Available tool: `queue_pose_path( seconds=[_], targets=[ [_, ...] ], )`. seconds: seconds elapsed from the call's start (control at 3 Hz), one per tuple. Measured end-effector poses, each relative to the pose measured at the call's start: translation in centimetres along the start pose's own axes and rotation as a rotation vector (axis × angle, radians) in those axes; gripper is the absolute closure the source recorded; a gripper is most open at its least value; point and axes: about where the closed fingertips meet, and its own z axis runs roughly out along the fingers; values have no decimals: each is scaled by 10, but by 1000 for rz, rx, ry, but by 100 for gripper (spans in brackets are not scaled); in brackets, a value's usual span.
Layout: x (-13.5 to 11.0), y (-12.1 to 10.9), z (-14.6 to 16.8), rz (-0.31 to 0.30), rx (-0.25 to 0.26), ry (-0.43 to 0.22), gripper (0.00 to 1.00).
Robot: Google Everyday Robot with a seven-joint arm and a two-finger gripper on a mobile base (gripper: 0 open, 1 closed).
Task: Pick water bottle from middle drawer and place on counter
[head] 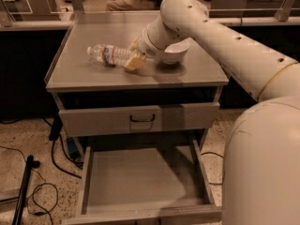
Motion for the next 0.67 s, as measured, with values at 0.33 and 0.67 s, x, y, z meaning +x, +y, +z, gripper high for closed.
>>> queue_pose_path(
  seconds=[0.33, 0.67],
  targets=[
    [0, 0, 0, 0, 0, 0, 36],
    [0, 0, 0, 0, 0, 0, 13]
  ],
)
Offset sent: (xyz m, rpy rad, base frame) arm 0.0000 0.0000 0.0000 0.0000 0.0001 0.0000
